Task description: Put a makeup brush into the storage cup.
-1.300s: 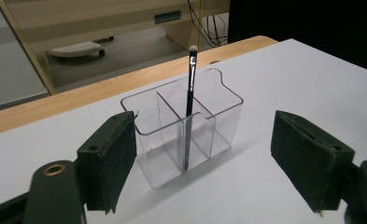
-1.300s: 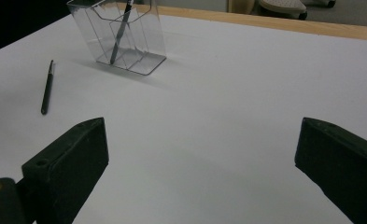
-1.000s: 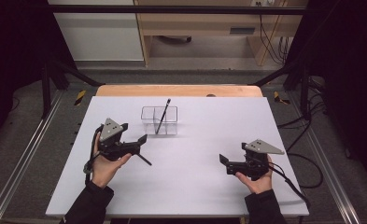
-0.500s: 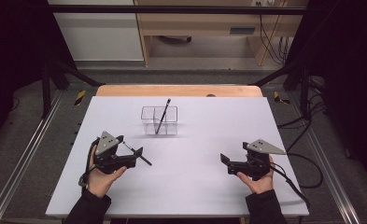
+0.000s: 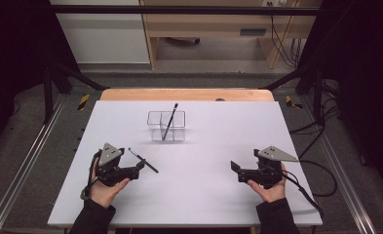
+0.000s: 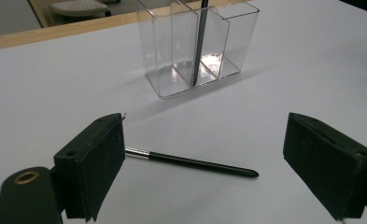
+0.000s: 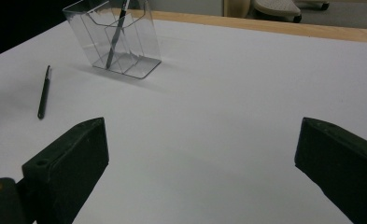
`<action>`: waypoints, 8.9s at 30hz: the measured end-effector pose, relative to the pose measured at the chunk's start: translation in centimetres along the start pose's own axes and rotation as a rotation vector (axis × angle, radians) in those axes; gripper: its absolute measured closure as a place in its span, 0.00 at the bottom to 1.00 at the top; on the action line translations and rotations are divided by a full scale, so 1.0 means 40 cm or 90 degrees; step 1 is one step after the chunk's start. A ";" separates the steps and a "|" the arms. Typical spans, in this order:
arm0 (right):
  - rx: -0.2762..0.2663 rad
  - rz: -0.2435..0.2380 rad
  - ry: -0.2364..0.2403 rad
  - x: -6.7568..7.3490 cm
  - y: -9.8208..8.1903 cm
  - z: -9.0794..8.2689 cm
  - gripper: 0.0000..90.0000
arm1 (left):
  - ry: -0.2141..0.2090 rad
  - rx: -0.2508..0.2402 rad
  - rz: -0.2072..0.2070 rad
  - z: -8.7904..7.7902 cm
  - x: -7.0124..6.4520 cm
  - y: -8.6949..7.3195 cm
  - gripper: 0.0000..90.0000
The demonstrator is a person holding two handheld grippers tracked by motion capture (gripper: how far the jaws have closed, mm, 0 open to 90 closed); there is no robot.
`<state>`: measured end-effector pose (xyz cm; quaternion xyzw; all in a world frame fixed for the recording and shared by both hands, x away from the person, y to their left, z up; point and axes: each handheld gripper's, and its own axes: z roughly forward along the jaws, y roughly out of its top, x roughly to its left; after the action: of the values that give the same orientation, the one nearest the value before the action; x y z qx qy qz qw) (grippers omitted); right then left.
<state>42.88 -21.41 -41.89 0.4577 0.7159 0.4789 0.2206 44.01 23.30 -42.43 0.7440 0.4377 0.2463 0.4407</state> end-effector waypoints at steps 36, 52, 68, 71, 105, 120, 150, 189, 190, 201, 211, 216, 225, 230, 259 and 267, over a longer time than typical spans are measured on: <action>0.005 0.000 0.001 0.006 -0.004 0.007 0.04 | 0.069 0.088 -0.039 0.104 0.013 -0.039 0.13; 0.010 -0.002 0.001 0.007 -0.006 0.014 0.04 | 0.077 0.132 -0.035 0.170 -0.009 -0.053 0.17; 0.012 -0.002 0.002 0.008 -0.008 0.016 0.04 | 0.074 0.155 -0.038 0.190 -0.023 -0.061 0.24; 0.012 -0.002 0.003 0.009 -0.008 0.017 0.04 | 0.079 0.159 -0.028 0.191 -0.028 -0.062 0.26; 0.013 0.000 0.007 0.010 -0.009 0.014 0.04 | 0.042 0.183 -0.016 0.139 -0.012 -0.070 0.61; 0.012 0.002 0.008 0.010 -0.009 0.014 0.04 | 0.035 0.189 -0.007 0.123 -0.005 -0.076 0.69; 0.012 0.003 0.008 0.010 -0.009 0.013 0.04 | -0.001 0.209 -0.015 0.097 0.013 -0.080 0.86; 0.014 0.003 0.009 0.009 -0.007 0.013 0.04 | -0.035 0.257 0.075 0.099 0.001 -0.007 0.59; 0.014 0.002 0.008 0.009 -0.007 0.013 0.04 | -0.037 0.263 0.077 0.102 0.002 -0.001 0.57; 0.015 0.003 0.010 0.007 -0.005 0.010 0.05 | -0.037 0.327 0.100 0.160 -0.004 0.032 0.44; 0.016 0.002 0.011 0.008 -0.005 0.011 0.05 | -0.041 0.364 0.119 0.182 -0.004 0.016 0.56; 0.016 0.003 0.012 0.008 -0.005 0.011 0.05 | -0.053 0.365 0.118 0.179 -0.010 0.015 0.67; 0.016 0.004 0.015 0.008 -0.005 0.011 0.05 | -0.056 0.372 0.104 0.176 -0.015 0.014 0.77; 0.019 0.004 0.017 0.009 -0.006 0.013 0.05 | -0.063 0.380 0.096 0.173 -0.013 0.014 0.82; 0.019 0.006 0.022 0.009 -0.005 0.013 0.05 | -0.063 0.359 0.136 0.150 -0.035 0.028 0.93; 0.017 0.007 0.024 0.011 -0.005 0.013 0.05 | -0.068 0.305 0.145 0.115 -0.051 0.050 0.93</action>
<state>42.96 -20.82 -42.24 0.4553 0.7236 0.4793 0.1986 47.31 19.04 -42.91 0.8834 0.3732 0.1438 0.2442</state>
